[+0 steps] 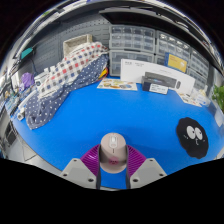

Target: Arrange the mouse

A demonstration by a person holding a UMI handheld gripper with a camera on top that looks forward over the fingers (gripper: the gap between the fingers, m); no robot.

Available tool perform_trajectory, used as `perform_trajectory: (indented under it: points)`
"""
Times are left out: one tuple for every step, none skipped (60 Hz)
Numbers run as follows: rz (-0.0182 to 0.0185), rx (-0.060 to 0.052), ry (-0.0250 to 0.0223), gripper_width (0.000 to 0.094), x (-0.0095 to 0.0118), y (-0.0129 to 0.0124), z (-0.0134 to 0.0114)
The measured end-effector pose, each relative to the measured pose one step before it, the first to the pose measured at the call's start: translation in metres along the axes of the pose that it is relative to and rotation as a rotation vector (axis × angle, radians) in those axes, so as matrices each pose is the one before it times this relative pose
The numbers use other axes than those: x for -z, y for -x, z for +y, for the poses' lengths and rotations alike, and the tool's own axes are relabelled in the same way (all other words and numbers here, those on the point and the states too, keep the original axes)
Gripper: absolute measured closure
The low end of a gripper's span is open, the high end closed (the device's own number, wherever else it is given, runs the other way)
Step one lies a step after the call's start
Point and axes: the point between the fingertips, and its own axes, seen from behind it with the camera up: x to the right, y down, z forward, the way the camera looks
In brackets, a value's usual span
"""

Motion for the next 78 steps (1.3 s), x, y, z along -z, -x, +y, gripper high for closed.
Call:
perform_trajectory:
  points:
    - [-0.00943,0.0004,0.00641,0.0599,0.00068,-0.00021,-0.00071]
    - [-0.01091,0.0018,0.00197,0.0601,0.00141,-0.00019,-0.00219]
    - [-0.01110,0.0031,-0.00350,0.0600,0.00172,-0.00027,-0.00430]
    - [-0.00860,0.0034,-0.00741,0.0600,0.00226,-0.00072,-0.00552]
    - [-0.00584,0.0019,-0.00858,0.0600,0.00280,-0.00200,-0.00660]
    - [-0.00276,0.0008,-0.00962,0.0602,0.00310,-0.00316,-0.00749]
    - [0.00370,0.0000,-0.01087,0.0600,0.00172,-0.00002,-0.00816]
    - [-0.00199,0.0019,-0.01353,0.0600,0.00490,-0.00400,-0.00933]
    - [-0.00445,0.0046,-0.01609,0.0599,0.00425,-0.00628,-0.00980]
    - [-0.00155,0.0025,-0.01603,0.0598,0.00435,-0.00519,-0.01017]
    - [0.00052,0.0006,-0.01598,0.0599,0.00424,-0.00629,-0.01056]
    - [0.00285,-0.0015,-0.01610,0.0599,0.00418,-0.00751,-0.01095]
    - [0.00406,-0.0019,-0.01674,0.0598,0.00429,-0.00792,-0.01101]
    - [0.00494,-0.0012,-0.01693,0.0598,0.00377,-0.00794,-0.01093]
    - [0.00570,-0.0006,-0.01721,0.0598,0.00314,-0.00821,-0.01071]
    - [0.00682,0.0001,-0.01590,0.0598,0.00348,-0.00884,-0.01027]
    - [0.00766,0.0004,-0.01563,0.0600,0.00343,-0.00923,-0.00987]
    - [0.01021,0.0000,-0.01541,0.0599,0.00286,-0.00854,-0.00973]
    - [0.00758,0.0020,-0.01399,0.0601,0.00283,-0.00982,-0.00901]
    - [0.00757,0.0021,-0.01288,0.0600,0.00159,-0.00883,-0.00852]
    - [0.00511,0.0002,-0.01069,0.0599,0.00249,-0.00954,-0.00715]
    - [0.00564,0.0007,-0.00959,0.0600,0.00235,-0.00939,-0.00648]
    - [0.00596,0.0008,-0.00857,0.0600,0.00188,-0.00973,-0.00596]
    - [0.00661,0.0017,-0.00725,0.0600,0.00170,-0.00977,-0.00503]
    - [0.00723,0.0035,-0.00584,0.0601,0.00166,-0.01005,-0.00416]
    - [0.00884,0.0052,-0.00399,0.0600,0.00160,-0.01037,-0.00321]
    - [0.01084,0.0054,-0.00319,0.0600,0.00089,-0.01056,-0.00146]
    - [0.01058,0.0073,0.00122,0.0598,0.00106,-0.01120,-0.00105]
    - [0.01098,0.0064,0.00338,0.0598,0.00062,-0.01088,0.00020]
    - [0.01009,0.0040,0.00503,0.0599,0.00057,-0.01063,0.00111]
    - [0.00855,0.0006,0.00534,0.0598,0.00005,-0.01020,0.00189]
    - [0.00695,-0.0028,0.00511,0.0600,-0.00061,-0.00956,0.00236]
    - [0.00544,-0.0061,0.00513,0.0599,-0.00113,-0.00920,0.00327]
    - [0.00503,-0.0082,0.00465,0.0599,-0.00334,-0.00851,0.00441]
    - [0.00574,-0.0093,0.00964,0.0600,-0.00211,-0.00858,0.00526]
    - [0.00591,-0.0089,0.01165,0.0600,-0.00270,-0.00831,0.00621]
    - [0.00631,-0.0069,0.01327,0.0599,-0.00266,-0.00787,0.00696]
    - [0.00619,-0.0047,0.01399,0.0599,-0.00305,-0.00760,0.00747]
    - [0.00596,-0.0025,0.01472,0.0601,-0.00320,-0.00731,0.00749]
    - [0.00570,-0.0016,0.01455,0.0602,-0.00337,-0.00651,0.00770]
    - [0.00411,-0.0021,0.01430,0.0601,-0.00352,-0.00581,0.00759]
    - [0.00247,-0.0036,0.01415,0.0600,-0.00370,-0.00476,0.00796]
    - [0.00252,-0.0053,0.01159,0.0601,-0.00205,-0.00351,0.00972]
    - [-0.00139,-0.0064,0.01506,0.0600,-0.00401,-0.00329,0.00766]
    - [-0.00286,-0.0065,0.01260,0.0601,-0.00549,-0.00224,0.00791]
    - [-0.00343,-0.0066,0.01466,0.0602,-0.00417,-0.00194,0.00756]
    - [-0.00294,-0.0051,0.01463,0.0601,-0.00380,-0.00155,0.00758]
    - [-0.00194,-0.0030,0.01381,0.0601,-0.00360,-0.00168,0.00733]
    - [-0.00063,-0.0018,0.01343,0.0602,-0.00338,-0.00149,0.00712]
    - [0.00028,-0.0006,0.01356,0.0603,-0.00331,-0.00125,0.00700]
    - [0.00075,0.0015,0.01399,0.0603,-0.00312,-0.00106,0.00684]
    - [0.00103,0.0028,0.01317,0.0602,-0.00267,-0.00098,0.00637]
    - [0.00025,0.0023,0.01070,0.0604,-0.00254,-0.00073,0.00546]
    - [-0.00067,0.0003,0.00823,0.0604,-0.00256,-0.00015,0.00455]
    - [0.00158,-0.0030,0.01050,0.0605,-0.00005,0.00196,0.00410]
    - [-0.00427,-0.0037,0.00313,0.0602,-0.00410,-0.00048,0.00424]
    - [-0.00314,-0.0045,0.00600,0.0601,-0.00175,0.00084,0.00441]
    - [-0.00460,-0.0059,0.00619,0.0603,-0.00225,0.00054,0.00375]
    - [-0.00443,-0.0049,0.00424,0.0602,-0.00203,0.00053,0.00314]
    - [-0.00369,-0.0037,0.00253,0.0603,-0.00194,0.00095,0.00283]
    - [-0.00211,-0.0028,0.00269,0.0603,-0.00171,0.00021,0.00275]
    - [-0.00032,-0.0018,0.00389,0.0601,-0.00177,0.00029,0.00302]
    - [0.00067,0.0004,0.00584,0.0602,-0.00173,-0.00005,0.00346]
    - [0.00099,0.0032,0.00811,0.0602,-0.00173,0.00012,0.00397]
    - [0.00177,0.0061,0.01044,0.0601,-0.00190,0.00015,0.00474]
    - [0.00246,0.0098,0.01351,0.0589,-0.00145,-0.00029,0.00524]
    - [0.00417,0.0096,-0.00904,0.0590,-0.00033,-0.00042,-0.00096]
    - [0.00403,0.0041,-0.00995,0.0590,0.00012,-0.00044,-0.00238]
    - [0.00280,-0.0005,-0.00258,0.0590,0.00011,-0.00016,0.00084]
    - [0.00275,-0.0017,-0.00046,0.0590,-0.00032,0.00012,0.00068]
    - [0.00223,-0.0012,-0.00418,0.0591,0.00000,0.00012,-0.00037]
    - [0.00201,-0.0005,-0.00359,0.0584,0.00025,-0.00006,-0.00022]
    - [0.00072,0.0002,-0.00149,0.0576,-0.00001,0.00028,0.00052]
    - [0.00233,-0.0011,-0.00237,0.0577,-0.00032,0.00000,0.00001]
    - [0.00203,-0.0021,-0.00466,0.0548,-0.00010,0.00007,-0.00031]
    - [0.00176,-0.0032,-0.00421,0.0551,-0.00023,0.00000,-0.00017]
    - [0.00166,-0.0059,-0.00457,0.0541,-0.00002,-0.00012,0.00007]
    - [0.00026,-0.0077,-0.00716,0.0538,-0.00032,-0.00049,-0.00062]
